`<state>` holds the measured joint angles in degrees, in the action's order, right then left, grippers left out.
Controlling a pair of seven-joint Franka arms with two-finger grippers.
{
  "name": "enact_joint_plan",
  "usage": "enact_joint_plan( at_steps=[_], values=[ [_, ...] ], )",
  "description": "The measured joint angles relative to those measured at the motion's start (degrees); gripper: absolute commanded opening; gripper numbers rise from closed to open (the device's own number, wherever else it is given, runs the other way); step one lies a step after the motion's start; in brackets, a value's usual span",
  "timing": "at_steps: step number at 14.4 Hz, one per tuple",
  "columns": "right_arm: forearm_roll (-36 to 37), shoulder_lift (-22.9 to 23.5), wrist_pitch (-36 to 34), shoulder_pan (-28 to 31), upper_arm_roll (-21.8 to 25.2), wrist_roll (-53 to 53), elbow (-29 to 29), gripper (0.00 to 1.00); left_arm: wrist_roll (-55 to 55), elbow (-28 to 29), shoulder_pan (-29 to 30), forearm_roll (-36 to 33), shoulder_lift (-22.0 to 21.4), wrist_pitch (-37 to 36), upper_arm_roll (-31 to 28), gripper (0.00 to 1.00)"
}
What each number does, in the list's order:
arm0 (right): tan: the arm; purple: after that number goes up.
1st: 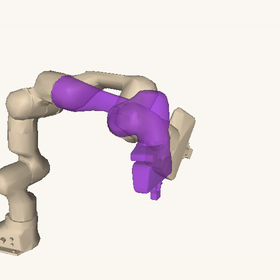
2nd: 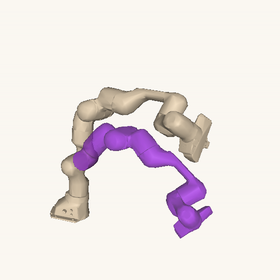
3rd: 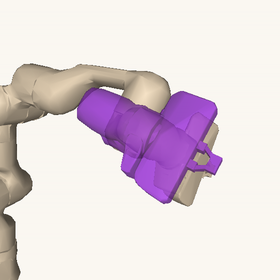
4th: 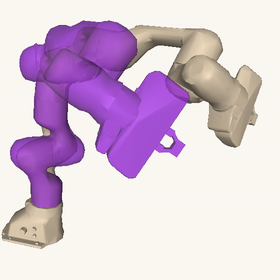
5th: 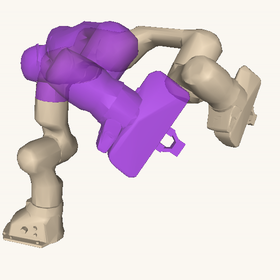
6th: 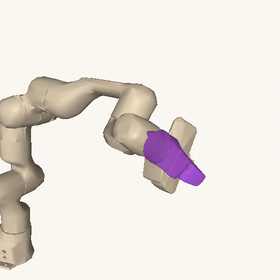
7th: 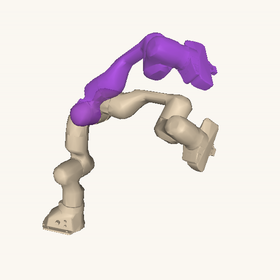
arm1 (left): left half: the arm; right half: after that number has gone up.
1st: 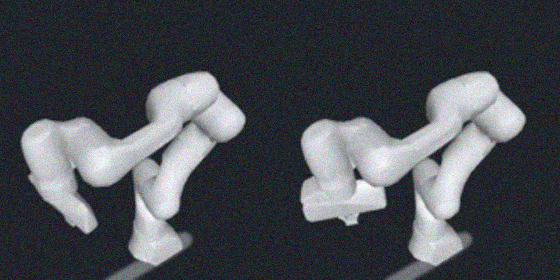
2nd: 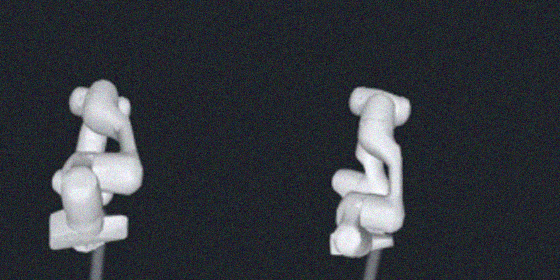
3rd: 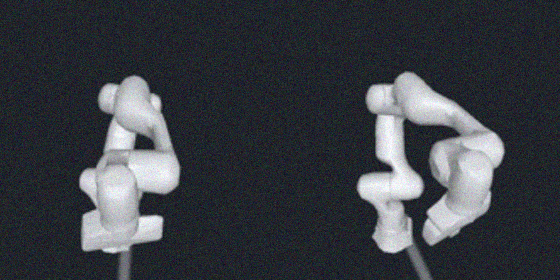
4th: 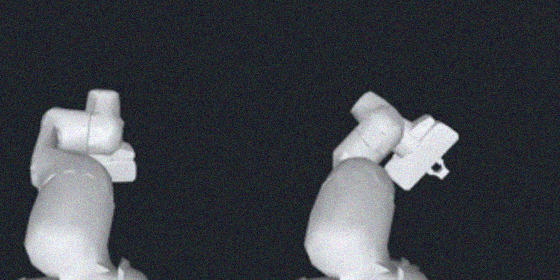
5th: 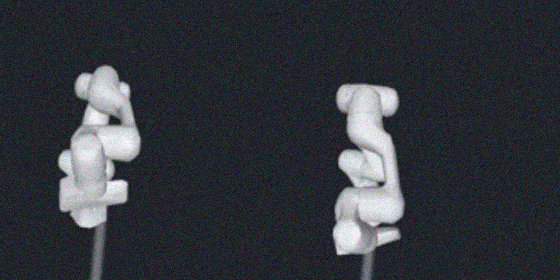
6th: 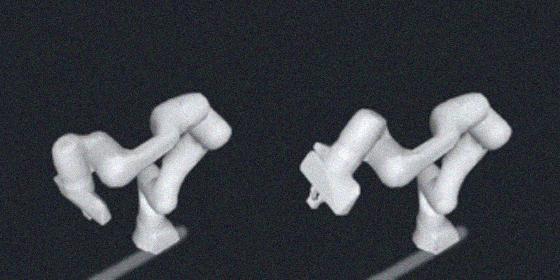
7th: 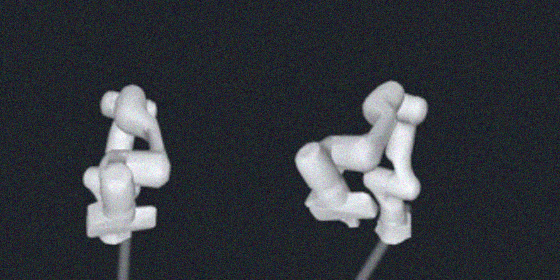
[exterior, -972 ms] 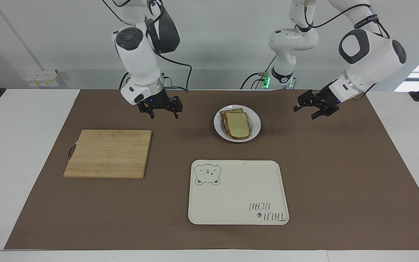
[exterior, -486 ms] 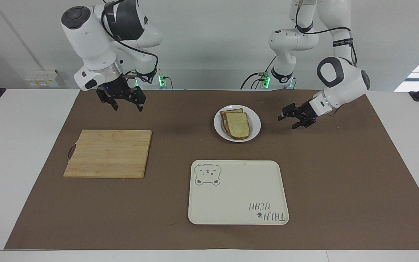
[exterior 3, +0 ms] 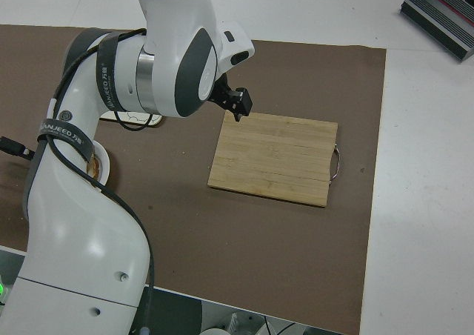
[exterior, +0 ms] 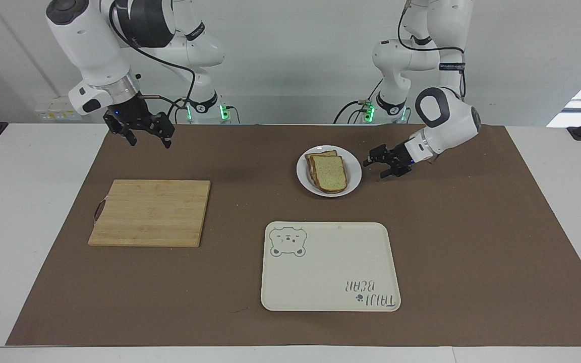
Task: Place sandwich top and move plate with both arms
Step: 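Grip the white plate rim with the left gripper, then slide the plate with the left gripper onto the bear tray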
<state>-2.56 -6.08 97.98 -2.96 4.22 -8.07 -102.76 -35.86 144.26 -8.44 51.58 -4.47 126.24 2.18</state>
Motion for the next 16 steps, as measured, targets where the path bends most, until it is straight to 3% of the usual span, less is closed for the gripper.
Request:
enact_joint_plan(
  at_steps=[5,8,9,10,16],
  values=[
    [1.84,-0.23,-4.29,0.67,-0.01,0.04,7.0,1.0,-0.11,2.79,-4.07,1.75,0.02,3.27,0.07,0.47],
    [3.31,-0.27,-8.44,0.83,-0.01,0.13,11.12,1.0,-0.6,3.87,-5.25,4.37,0.03,3.95,0.07,0.21],
    [4.09,-0.27,-8.75,0.83,-0.06,0.51,11.41,1.0,-0.69,4.18,-6.06,5.57,0.05,4.56,0.06,0.05],
    [4.19,-0.24,-8.8,0.83,-0.11,0.74,11.37,1.0,-1.1,4.46,-6.79,6.82,0.11,4.94,0.08,0.0],
    [4.11,-0.23,-11.63,0.83,-0.43,0.97,12.6,1.0,-3.43,4.22,-6.82,10.81,-0.05,2.87,-0.49,0.0]
  ],
)
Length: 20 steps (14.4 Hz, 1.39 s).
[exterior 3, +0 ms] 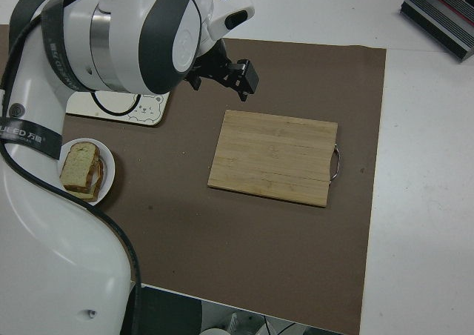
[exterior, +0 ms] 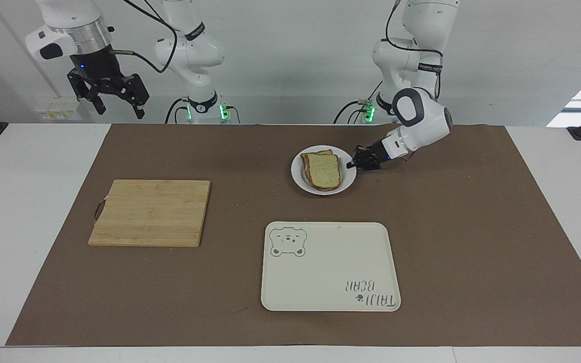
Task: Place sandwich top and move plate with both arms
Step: 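Slide the plate with the left gripper onto the bear tray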
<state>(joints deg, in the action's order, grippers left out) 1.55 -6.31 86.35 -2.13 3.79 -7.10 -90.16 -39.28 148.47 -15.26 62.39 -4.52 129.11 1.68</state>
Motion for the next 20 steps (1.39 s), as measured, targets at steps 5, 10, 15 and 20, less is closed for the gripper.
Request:
enact_joint_plan(
  at_steps=[5,10,15,20],
  values=[
    [0.0,-0.01,-1.28,0.0,-0.02,2.16,0.16,1.0,-0.07,-5.32,6.17,0.25,2.64,-8.6,-0.26,0.0],
    [0.0,-0.01,-1.28,0.0,-0.05,2.33,0.04,1.0,0.9,-14.66,11.27,0.52,7.95,-14.74,-0.41,0.0],
    [0.0,-0.01,-1.28,0.0,-0.14,2.36,-0.13,1.0,6.43,-26.95,11.81,2.93,15.09,-15.22,-0.41,0.0],
    [0.0,-0.01,-1.28,0.0,-0.17,2.37,-0.16,1.0,8.1,-40.12,11.83,4.87,26.76,-13.92,-0.26,0.0]
  ],
)
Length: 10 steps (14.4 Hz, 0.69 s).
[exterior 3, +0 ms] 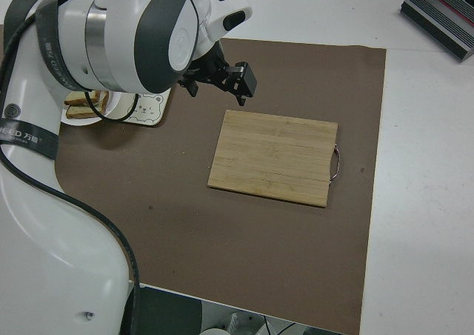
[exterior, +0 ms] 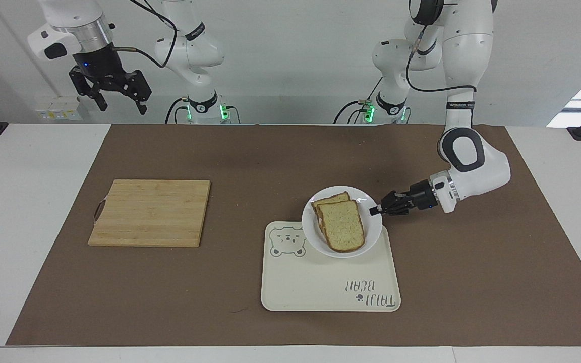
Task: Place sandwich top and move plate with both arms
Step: 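Slide the plate with the left gripper onto the bear tray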
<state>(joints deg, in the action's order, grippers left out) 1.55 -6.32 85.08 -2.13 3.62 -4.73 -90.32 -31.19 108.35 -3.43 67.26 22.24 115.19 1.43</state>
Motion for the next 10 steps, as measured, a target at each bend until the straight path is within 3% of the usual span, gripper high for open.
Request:
enact_joint_plan(
  at_steps=[5,10],
  values=[
    [0.0,0.0,0.0,0.0,0.0,0.0,-0.04,1.0,5.44,-10.05,-0.03,0.43,8.06,3.4,0.67,0.0],
    [0.0,0.0,0.0,0.0,0.0,0.0,-0.07,1.0,5.86,-11.57,-2.53,0.61,10.73,9.03,1.87,0.0]
  ],
)
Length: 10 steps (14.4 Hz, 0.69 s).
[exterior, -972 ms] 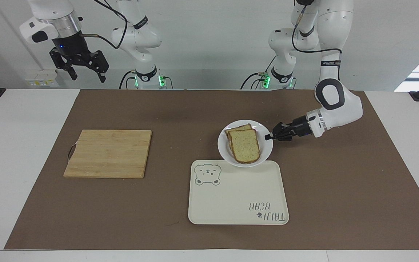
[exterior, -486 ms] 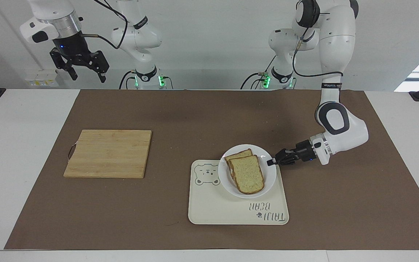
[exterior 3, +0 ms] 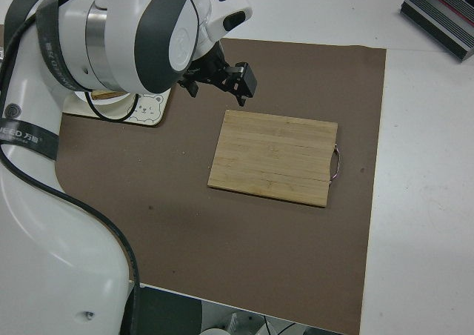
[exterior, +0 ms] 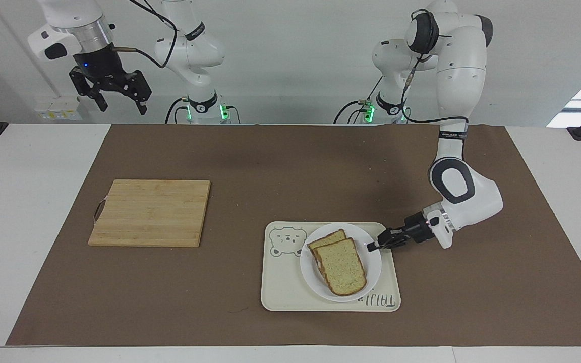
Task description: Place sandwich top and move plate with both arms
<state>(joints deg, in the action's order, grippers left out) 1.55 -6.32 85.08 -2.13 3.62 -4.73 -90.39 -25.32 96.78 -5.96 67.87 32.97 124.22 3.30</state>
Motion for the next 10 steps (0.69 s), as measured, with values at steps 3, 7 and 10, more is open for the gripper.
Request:
enact_joint_plan(
  at_steps=[3,7,10],
  values=[
    [0.0,0.0,0.0,0.0,0.0,0.0,0.0,1.0,0.82,-0.34,-2.15,0.02,0.0,2.55,0.06,1.0],
    [0.0,0.0,0.0,0.0,0.0,0.0,-0.01,1.0,0.92,-0.38,-2.17,-1.54,0.02,3.31,-0.8,1.0],
    [0.0,0.0,0.0,0.0,0.0,0.0,-0.02,1.0,0.98,-1.13,-1.23,-4.82,-0.21,3.32,-1.94,1.0]
  ],
)
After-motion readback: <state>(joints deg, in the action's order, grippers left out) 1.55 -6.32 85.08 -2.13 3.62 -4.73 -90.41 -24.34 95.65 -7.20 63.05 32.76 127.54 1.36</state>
